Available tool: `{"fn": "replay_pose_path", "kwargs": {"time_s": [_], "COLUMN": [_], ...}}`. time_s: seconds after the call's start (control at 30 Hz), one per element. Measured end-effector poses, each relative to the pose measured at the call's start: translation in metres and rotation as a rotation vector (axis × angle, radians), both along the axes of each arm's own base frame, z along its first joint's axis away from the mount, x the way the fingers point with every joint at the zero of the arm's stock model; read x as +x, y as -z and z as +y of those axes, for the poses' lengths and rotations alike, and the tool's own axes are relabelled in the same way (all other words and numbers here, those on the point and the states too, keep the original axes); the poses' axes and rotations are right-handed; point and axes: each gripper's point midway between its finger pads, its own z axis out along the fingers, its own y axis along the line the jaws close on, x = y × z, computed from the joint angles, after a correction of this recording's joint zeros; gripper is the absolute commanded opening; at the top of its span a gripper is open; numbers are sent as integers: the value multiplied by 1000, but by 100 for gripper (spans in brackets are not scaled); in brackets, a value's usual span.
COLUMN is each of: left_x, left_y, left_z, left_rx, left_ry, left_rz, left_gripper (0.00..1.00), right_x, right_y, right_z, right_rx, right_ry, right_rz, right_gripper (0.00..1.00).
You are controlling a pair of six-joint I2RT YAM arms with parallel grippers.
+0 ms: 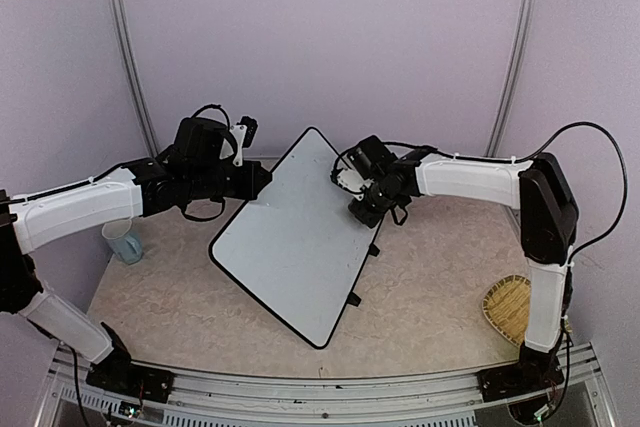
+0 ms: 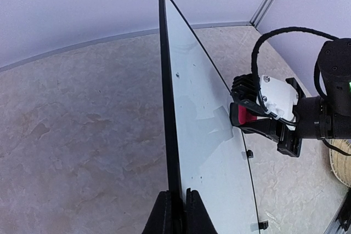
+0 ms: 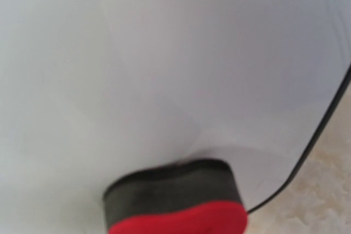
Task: Erase the whiteboard
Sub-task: Erase the whiteboard at the center of the board.
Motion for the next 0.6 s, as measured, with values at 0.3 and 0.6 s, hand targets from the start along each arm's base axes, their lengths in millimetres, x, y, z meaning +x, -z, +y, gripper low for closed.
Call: {"fn": "replay_pose_path", "kwargs": {"time_s": [0.3,0.6], "left_x": [0,1], "left_y": [0,1], "left_z": [1,2], "left_rx": [2,5], "left_ry": [-3,-10], "left_rz": [1,2], "left_gripper": [0,0], "right_x": [8,1], "right_y": [-5,20], "right_z": [6,-9], "right_rx": [6,-42], "right_ry": [8,32], "right_rz": [-14,2], "right_gripper": [21,21]}}
